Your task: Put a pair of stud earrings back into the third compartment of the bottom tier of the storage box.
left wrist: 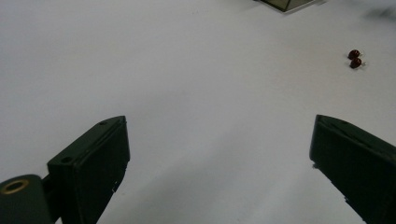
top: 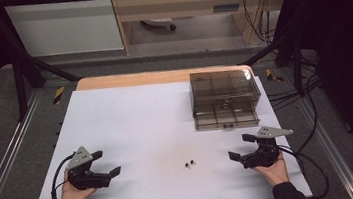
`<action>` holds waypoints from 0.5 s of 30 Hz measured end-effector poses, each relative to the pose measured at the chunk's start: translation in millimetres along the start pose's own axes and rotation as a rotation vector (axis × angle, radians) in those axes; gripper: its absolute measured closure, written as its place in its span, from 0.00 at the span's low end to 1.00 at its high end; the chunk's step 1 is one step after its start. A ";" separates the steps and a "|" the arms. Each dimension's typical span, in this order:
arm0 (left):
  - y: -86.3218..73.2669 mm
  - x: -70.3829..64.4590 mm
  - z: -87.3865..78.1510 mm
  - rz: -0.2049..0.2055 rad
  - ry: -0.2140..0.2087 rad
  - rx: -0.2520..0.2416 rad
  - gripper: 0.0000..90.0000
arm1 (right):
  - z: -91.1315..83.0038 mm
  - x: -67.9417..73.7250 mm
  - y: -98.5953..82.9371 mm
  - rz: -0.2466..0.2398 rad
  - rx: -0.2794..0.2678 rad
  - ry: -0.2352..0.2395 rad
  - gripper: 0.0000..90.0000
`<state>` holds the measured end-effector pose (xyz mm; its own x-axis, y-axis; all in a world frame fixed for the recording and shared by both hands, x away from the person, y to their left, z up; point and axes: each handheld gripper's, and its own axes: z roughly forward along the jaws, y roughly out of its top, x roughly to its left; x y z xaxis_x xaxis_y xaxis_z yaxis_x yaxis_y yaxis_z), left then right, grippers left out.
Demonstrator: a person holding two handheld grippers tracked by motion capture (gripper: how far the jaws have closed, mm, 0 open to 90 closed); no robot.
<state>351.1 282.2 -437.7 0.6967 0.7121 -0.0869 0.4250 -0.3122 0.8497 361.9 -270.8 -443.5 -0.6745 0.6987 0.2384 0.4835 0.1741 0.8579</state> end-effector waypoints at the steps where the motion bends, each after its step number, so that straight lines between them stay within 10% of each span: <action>1: 0.0 0.3 -0.2 -0.003 0.002 -0.001 0.05 | -0.1 0.3 0.1 -0.001 -0.002 0.006 0.01; 15: -1.5 2.8 -0.1 -0.007 0.010 0.002 0.05 | 5.6 5.0 1.5 -0.009 0.012 0.013 0.01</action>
<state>352.3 284.7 -439.2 0.6879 0.7205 -0.0871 0.4306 -0.3086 0.8482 362.4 -263.2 -443.5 -0.6862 0.6878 0.2367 0.4839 0.1886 0.8546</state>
